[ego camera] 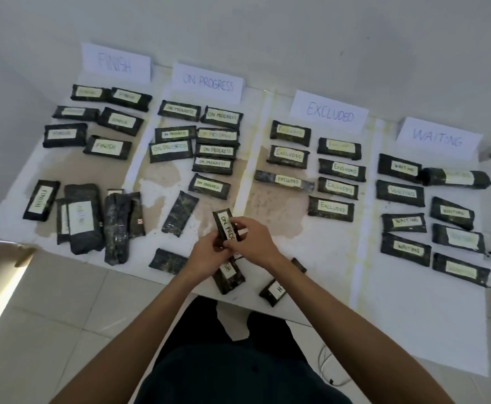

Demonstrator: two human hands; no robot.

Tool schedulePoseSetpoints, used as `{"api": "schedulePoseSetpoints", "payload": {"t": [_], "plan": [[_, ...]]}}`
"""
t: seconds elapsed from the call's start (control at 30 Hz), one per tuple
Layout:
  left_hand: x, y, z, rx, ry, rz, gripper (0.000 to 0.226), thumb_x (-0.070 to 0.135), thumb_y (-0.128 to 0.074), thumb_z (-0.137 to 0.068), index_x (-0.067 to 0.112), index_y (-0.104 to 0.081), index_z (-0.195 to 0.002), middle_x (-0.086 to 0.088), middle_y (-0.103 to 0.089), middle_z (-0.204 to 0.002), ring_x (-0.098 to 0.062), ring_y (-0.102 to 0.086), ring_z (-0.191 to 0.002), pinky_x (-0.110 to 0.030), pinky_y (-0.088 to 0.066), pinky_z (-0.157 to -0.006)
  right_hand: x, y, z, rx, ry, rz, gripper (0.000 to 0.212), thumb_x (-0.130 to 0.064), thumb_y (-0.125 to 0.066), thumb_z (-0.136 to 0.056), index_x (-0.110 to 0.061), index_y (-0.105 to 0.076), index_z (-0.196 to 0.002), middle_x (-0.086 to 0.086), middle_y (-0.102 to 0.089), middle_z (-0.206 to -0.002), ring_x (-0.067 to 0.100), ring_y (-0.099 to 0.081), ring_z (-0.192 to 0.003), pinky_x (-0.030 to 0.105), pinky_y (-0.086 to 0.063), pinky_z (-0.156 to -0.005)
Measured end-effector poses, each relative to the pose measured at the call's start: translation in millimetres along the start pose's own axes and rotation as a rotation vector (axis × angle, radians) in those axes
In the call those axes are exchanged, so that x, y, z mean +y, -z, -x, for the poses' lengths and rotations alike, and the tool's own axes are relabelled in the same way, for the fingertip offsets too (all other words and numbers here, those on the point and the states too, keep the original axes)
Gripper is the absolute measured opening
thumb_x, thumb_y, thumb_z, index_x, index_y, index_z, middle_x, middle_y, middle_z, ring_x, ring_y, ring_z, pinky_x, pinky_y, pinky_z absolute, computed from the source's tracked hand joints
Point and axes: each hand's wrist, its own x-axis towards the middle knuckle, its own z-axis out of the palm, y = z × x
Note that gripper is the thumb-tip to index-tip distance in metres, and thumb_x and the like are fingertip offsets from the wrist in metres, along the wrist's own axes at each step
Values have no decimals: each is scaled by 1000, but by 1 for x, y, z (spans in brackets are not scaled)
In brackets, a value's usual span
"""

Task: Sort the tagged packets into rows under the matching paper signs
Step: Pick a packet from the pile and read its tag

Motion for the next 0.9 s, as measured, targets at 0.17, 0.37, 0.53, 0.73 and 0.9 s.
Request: {"api": "schedulePoseSetpoints", "payload": {"t": [0.17, 0.37, 0.53, 0.73, 0.9], "plan": [[3, 44, -2, -60, -17, 114, 37, 1, -54, -89, 22, -56, -118, 2, -66, -106, -14, -66, -94, -28, -57, -77, -38, -21, -24, -24, 28, 76, 60, -19, -79, -71, -16, -57, -126, 4, -61, -124, 17, -55, -111, 22, -41, -90], [11, 100, -30, 61, -71, 8, 27, 2, -56, -86, 18, -61, -107, 3, -67, -86, -15, -61, -73, -39, -51, -71, -71, -50, -70, 39, 153, 200, 51, -16, -74, -75, -14, -59, -124, 10, -60, -121, 23, -53, -113, 35, -41, -100], [9, 156, -67, 295, -17, -19, 48, 8, -53, -90, 14, -42, -136, -3, -56, -116, -16, -55, -99, -21, -47, -72, -92, -72, -132, 83, 274, 405, 51, -20, -76, -76, -10, -59, -123, 12, -58, -115, 30, -52, -104, 36, -42, -90], [-1, 197, -109, 274, -59, -278, 51, 8, -51, -88, 12, -39, -138, -9, -49, -132, -24, -51, -114, -34, -44, -93, -94, -100, -193, 34, 383, 668, 36, -13, -73, -77, -6, -65, -112, 18, -60, -107, 38, -56, -93, 51, -49, -79], [-8, 205, -127, 159, -95, -450, 53, 9, -52, -87, 5, -39, -138, -17, -46, -129, -31, -46, -119, -40, -40, -101, -92, -104, -210, 53, 419, 707, 33, -10, -74, -75, -4, -69, -107, 20, -62, -109, 39, -55, -92, 48, -48, -80]]}}
